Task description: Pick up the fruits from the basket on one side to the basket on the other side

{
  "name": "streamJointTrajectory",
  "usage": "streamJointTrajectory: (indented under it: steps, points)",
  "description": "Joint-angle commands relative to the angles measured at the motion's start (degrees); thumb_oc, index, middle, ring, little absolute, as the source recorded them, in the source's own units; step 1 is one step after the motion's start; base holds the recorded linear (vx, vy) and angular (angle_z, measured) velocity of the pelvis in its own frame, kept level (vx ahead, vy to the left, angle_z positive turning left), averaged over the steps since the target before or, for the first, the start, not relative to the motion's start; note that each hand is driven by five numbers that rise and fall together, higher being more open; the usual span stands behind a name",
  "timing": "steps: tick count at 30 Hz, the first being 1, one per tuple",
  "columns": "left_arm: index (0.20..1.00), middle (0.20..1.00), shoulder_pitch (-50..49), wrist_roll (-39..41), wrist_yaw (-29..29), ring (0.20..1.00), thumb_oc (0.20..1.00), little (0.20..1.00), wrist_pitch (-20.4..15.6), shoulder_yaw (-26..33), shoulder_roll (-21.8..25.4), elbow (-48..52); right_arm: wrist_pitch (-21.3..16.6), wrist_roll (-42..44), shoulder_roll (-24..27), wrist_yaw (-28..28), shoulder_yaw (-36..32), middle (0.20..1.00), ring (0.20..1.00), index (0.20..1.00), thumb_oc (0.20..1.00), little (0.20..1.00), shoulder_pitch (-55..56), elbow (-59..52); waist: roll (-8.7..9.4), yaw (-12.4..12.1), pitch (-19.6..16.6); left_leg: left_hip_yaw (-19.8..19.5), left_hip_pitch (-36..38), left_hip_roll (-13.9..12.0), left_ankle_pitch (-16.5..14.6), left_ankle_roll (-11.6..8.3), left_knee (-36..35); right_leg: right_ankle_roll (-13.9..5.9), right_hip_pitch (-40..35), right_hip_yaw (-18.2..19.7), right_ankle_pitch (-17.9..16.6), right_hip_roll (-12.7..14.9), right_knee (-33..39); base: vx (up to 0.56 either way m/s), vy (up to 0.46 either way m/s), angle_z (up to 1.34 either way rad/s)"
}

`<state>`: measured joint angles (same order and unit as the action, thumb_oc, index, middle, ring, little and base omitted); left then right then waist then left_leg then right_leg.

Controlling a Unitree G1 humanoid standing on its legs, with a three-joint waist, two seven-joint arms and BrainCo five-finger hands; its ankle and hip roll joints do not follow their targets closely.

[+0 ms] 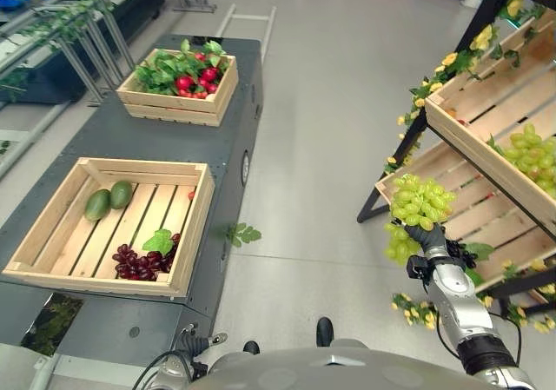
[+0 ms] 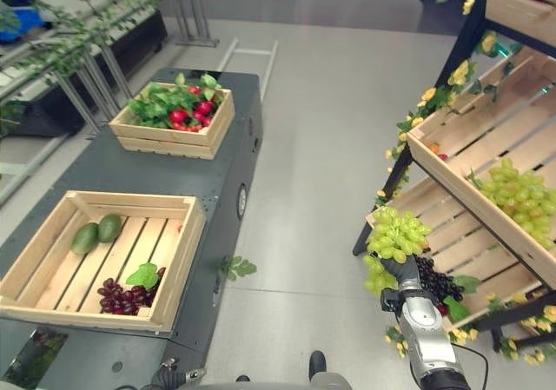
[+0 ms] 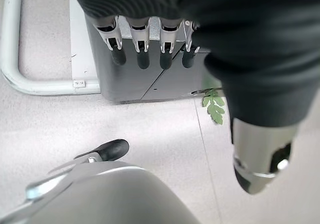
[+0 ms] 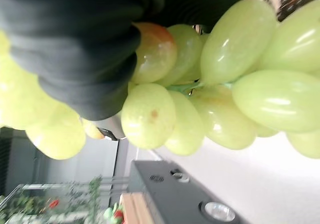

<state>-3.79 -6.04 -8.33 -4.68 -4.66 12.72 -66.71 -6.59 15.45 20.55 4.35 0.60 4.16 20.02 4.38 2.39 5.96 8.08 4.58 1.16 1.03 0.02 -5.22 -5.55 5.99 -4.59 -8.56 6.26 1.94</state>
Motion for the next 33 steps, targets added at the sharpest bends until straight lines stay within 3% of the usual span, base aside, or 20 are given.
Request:
streamJointTrajectory:
  steps: [1,3,4,9,14,18,20,22,23,24,26,30,32,33]
  points:
    - [1.000,1.000,3.28,-3.86,-1.07,1.000,1.000,1.000,-0.17,-0.44,0.46,-2.92,-4.99,2.59,1.00,1.14,-2.90,0.200,0.200,0.200,0.200,0.200,-5.51,-7.37,-1.09,-0.62,1.30,-1.91,-0.76,1.40,-3.53,1.49,0.22,-2.61,0.70,-6.78,4.84,0.24,-6.06,0.02,-0.044,-0.59]
    - [1.000,1.000,3.16,-4.13,-1.14,1.000,1.000,1.000,0.21,0.26,0.89,-3.30,-4.88,2.73,1.32,0.77,-2.44,0.200,0.200,0.200,0.200,0.200,-5.48,-8.44,-0.85,-1.04,1.52,0.07,-0.43,0.72,-3.83,0.73,0.23,-2.48,1.37,-13.12,4.03,0.96,-5.55,0.02,-0.060,-0.90]
    - [1.000,1.000,3.26,-4.05,-0.88,1.000,1.000,1.000,0.30,0.91,1.39,-3.09,-4.68,2.56,1.57,0.81,-1.84,0.200,0.200,0.200,0.200,0.200,-5.81,-8.88,-0.41,-1.49,1.55,2.92,-0.07,0.29,-4.43,0.29,0.66,-2.74,1.36,-19.08,3.47,2.49,-4.54,0.03,-0.058,-1.18]
    - [1.000,1.000,3.45,-3.72,-1.08,1.000,1.000,1.000,0.18,0.87,1.58,-1.70,-4.50,2.39,2.26,0.89,-1.42,0.200,0.200,0.200,0.200,0.200,-5.88,-9.18,-0.54,-1.32,1.80,5.11,1.14,0.31,-5.13,0.57,0.78,-2.53,0.85,-16.64,3.23,1.11,-3.94,0.07,-0.044,-0.56]
    - [1.000,1.000,4.94,-1.35,-1.20,1.000,1.000,1.000,-0.32,0.04,1.49,0.29,-4.40,2.69,4.14,0.53,-1.35,0.200,0.200,0.200,0.200,0.200,-5.68,-10.98,-2.69,0.42,1.30,7.77,3.12,-0.64,-7.22,0.30,2.58,-1.14,-0.30,-12.86,4.67,-1.81,-3.31,0.11,-0.081,-0.50]
    - [1.000,1.000,5.42,2.41,-1.50,1.000,1.000,1.000,-0.73,0.92,1.05,0.90,-4.48,2.95,5.40,0.48,-0.93,0.200,0.200,0.200,0.200,0.200,-6.56,-11.37,-3.13,1.12,1.66,8.61,1.63,-1.29,-10.71,0.20,12.03,0.18,-1.09,-8.56,5.75,-3.65,-2.98,0.09,-0.090,-0.53]
    - [1.000,1.000,5.79,4.46,-1.93,1.000,1.000,1.000,-1.31,1.25,0.71,1.75,-4.66,3.30,6.27,0.23,-0.94,0.200,0.200,0.200,0.200,0.200,-7.11,-11.70,-2.42,0.82,2.86,6.30,-2.78,-1.40,-10.92,-0.63,22.58,1.16,-1.90,-6.70,6.30,-3.83,-2.89,0.06,-0.133,-0.83]
    - [1.000,1.000,5.98,5.77,-2.43,1.000,1.000,1.000,-1.10,1.40,0.25,1.42,-4.59,3.53,6.83,0.05,-1.04,0.200,0.200,0.200,0.200,0.200,-7.11,-12.00,-1.50,0.65,3.73,3.32,-7.82,-0.97,-8.84,-2.25,33.19,2.30,-3.42,-5.38,7.07,-3.93,-2.48,0.05,-0.118,-0.63]
    - [1.000,1.000,5.98,5.77,-2.43,1.000,1.000,1.000,-1.10,1.41,0.26,1.42,-4.59,3.53,6.81,0.05,-1.03,0.200,0.200,0.200,0.200,0.200,-7.12,-12.00,-1.45,0.70,3.65,3.29,-7.90,-0.91,-8.78,-2.24,33.14,2.30,-3.33,-5.41,7.06,-3.87,-2.48,0.09,-0.104,-0.32]
    - [1.000,1.000,5.77,7.15,-2.72,1.000,1.000,1.000,-0.94,2.10,-0.29,0.26,-4.46,3.84,7.22,-0.12,-1.26,0.200,0.200,0.200,0.200,0.200,-6.91,-12.31,-0.76,0.18,4.46,-0.66,-10.78,0.68,-6.41,-2.96,40.13,3.25,-4.92,-3.21,7.71,-4.45,-2.20,0.09,-0.085,-0.54]
    - [1.000,1.000,5.37,8.01,-3.59,1.000,1.000,1.000,-0.89,2.88,-0.59,-0.72,-4.42,3.81,7.22,0.08,-1.55,0.200,0.200,0.200,0.200,0.200,-6.43,-12.04,-0.25,-0.57,5.26,-4.22,-14.25,2.72,-4.90,-2.89,44.26,3.70,-5.97,-0.99,8.02,-4.73,-2.18,0.09,-0.066,-0.80]
    - [1.000,1.000,3.02,9.74,-4.72,1.000,1.000,1.000,-0.76,4.42,-1.27,-1.81,-4.64,3.51,6.71,0.70,-1.81,0.200,0.200,0.200,0.200,0.200,-6.08,-11.76,-0.23,-2.92,6.65,-9.81,-19.54,2.82,-6.55,-0.78,40.96,3.34,-8.77,3.97,8.50,-6.07,-1.39,0.08,0.056,-0.87]
    - [1.000,1.000,2.25,10.39,-4.95,1.000,1.000,1.000,-0.83,5.37,-1.23,-2.94,-5.00,3.37,6.57,0.41,-1.35,0.200,0.200,0.200,0.200,0.200,-6.47,-11.67,-0.22,-4.06,6.62,-15.53,-19.56,4.22,-5.90,-0.51,31.18,3.02,-8.64,6.93,8.35,-6.90,-0.82,0.10,0.122,-1.09]
    - [1.000,1.000,2.12,10.75,-5.05,1.000,1.000,1.000,-0.93,5.84,-1.19,-3.83,-5.23,3.23,6.63,0.24,-1.06,0.200,0.200,0.200,0.200,0.200,-6.59,-11.60,-0.36,-4.89,6.83,-19.12,-18.72,3.86,-3.47,-1.32,25.09,2.90,-9.00,8.99,8.38,-7.82,-0.43,0.11,0.138,-0.85]
